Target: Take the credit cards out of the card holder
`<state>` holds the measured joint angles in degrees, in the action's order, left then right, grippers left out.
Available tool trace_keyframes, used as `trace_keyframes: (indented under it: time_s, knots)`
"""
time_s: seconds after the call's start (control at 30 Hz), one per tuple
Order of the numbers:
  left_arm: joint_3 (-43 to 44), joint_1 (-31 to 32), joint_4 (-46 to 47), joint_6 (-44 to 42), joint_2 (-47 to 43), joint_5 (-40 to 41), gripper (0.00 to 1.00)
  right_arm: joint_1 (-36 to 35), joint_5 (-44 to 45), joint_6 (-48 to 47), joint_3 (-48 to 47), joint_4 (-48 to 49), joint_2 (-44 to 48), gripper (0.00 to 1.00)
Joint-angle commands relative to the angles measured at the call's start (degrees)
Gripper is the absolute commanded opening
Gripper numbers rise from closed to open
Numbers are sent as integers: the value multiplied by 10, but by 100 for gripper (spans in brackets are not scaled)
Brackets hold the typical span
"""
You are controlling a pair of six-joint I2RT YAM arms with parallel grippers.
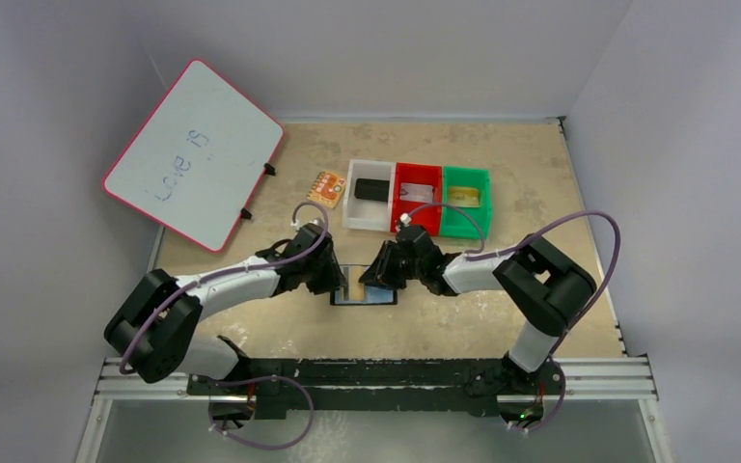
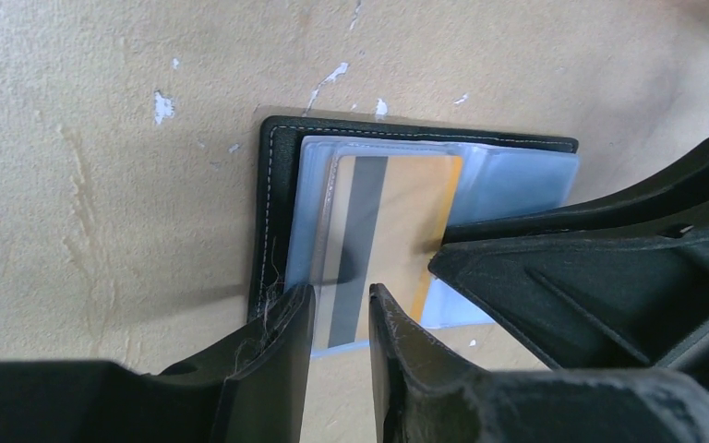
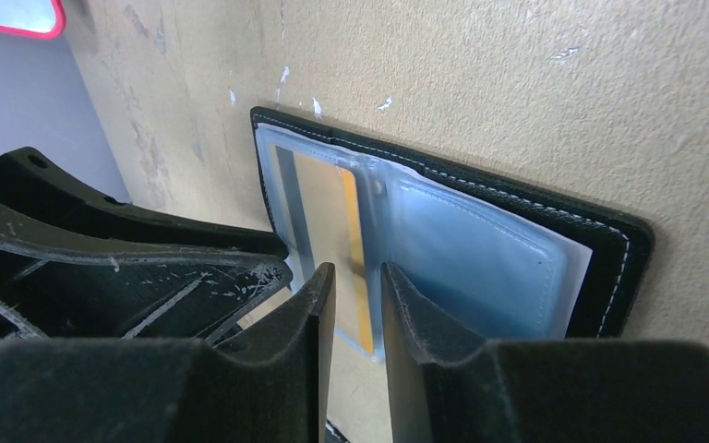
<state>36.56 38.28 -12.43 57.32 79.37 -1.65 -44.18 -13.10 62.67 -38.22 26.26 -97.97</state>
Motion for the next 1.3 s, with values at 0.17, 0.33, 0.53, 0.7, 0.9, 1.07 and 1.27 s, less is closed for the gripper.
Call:
trace_keyframes:
  time_s: [0.17, 0.33, 0.53, 0.7, 0.9, 1.07, 1.27]
  knots:
    - [-24, -1, 24, -32, 5, -17, 26, 2, -30, 17, 20, 55, -7, 26]
    - [-25, 6, 19, -40, 12, -11, 23, 5, -47, 27, 28, 84, -11, 20]
    - [-21, 11, 0, -51, 14, 12, 19, 8, -63, 32, 35, 110, -11, 17]
    - [-19, 12, -1, -53, 14, 16, 17, 9, -69, 18, 33, 116, -7, 12]
    - [-17, 13, -16, -52, 8, 42, 13, 8, -63, 17, 33, 100, -6, 0]
    - [-16, 13, -31, -48, 2, 70, 12, 11, -41, 21, 48, 78, 15, 0]
    - [-13, 14, -38, -50, 4, 79, 12, 26, -105, 8, 75, 149, 9, 0]
